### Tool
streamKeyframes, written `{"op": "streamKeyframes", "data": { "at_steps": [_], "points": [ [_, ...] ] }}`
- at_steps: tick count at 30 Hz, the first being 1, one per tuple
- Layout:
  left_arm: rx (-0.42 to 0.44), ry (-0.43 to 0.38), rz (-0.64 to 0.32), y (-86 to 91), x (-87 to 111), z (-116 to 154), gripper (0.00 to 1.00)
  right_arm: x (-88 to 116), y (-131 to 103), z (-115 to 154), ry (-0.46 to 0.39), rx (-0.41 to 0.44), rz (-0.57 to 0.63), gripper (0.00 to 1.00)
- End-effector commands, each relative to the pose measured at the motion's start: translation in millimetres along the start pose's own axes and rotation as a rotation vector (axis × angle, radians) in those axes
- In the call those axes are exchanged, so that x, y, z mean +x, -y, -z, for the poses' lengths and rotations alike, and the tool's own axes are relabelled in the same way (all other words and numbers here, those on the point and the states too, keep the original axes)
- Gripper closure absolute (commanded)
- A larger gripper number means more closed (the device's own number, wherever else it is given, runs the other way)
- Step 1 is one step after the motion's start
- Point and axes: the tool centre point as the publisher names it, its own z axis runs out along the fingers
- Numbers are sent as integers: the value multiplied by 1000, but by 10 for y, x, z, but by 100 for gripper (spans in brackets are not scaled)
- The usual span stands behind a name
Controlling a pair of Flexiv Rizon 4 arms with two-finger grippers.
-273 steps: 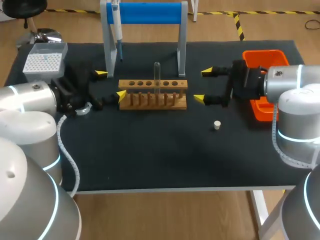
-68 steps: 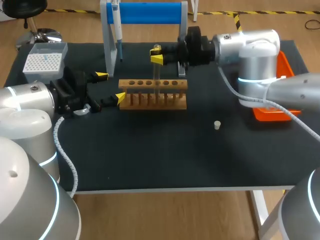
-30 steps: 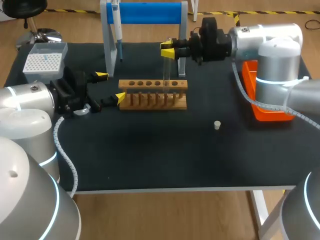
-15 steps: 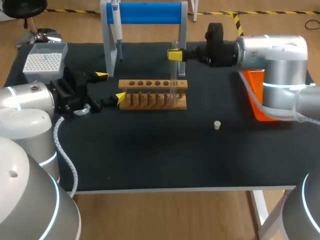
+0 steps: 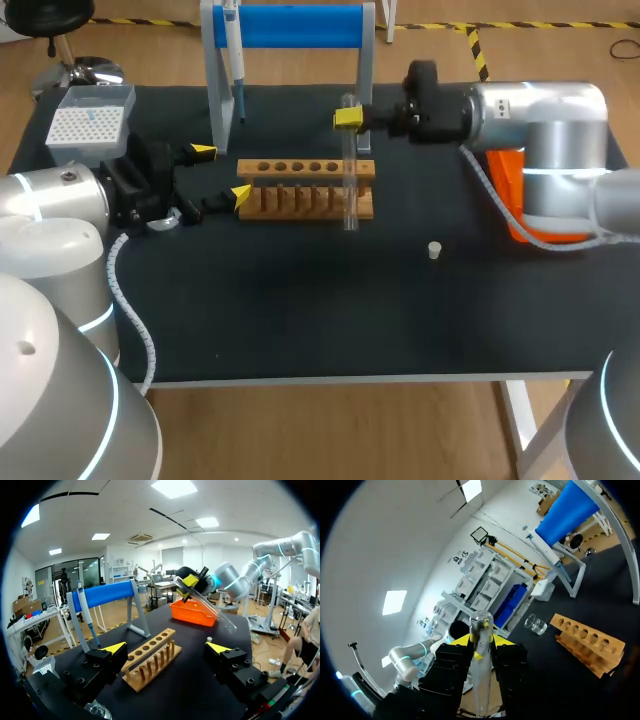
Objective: Invert the test tube, pick up the pipette, mount the tip to pipette, aspirate from beaker and dispense into the tube, eject the tip, return the pipette, and cap with the stopper.
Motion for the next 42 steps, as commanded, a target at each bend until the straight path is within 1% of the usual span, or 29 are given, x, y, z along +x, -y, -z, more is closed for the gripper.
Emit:
{"op": "streamKeyframes", "data": {
  "at_steps": [1,2,4,7,11,12,19,20,42],
  "points": [
    [6,2,-1,-17,6,-1,0,-103,-50,-10,-21,94,-391,100],
    [6,2,-1,-17,6,-1,0,-112,-48,-14,-25,91,-417,100],
    [6,2,-1,-17,6,-1,0,-135,-39,-17,2,110,-401,100],
    [6,2,-1,-17,6,-1,0,-148,-31,-17,9,109,-432,100],
    [6,2,-1,-17,6,-1,0,-157,-24,-15,13,106,-435,100],
    [6,2,-1,-17,6,-1,0,-161,-19,-15,4,98,-457,100],
    [6,2,-1,-17,6,-1,0,-169,4,-17,18,97,-435,100],
    [6,2,-1,-17,6,-1,0,-171,6,-17,11,90,-450,100],
    [6,2,-1,-17,6,-1,0,-161,52,-17,25,77,-459,100]
  ]
}}
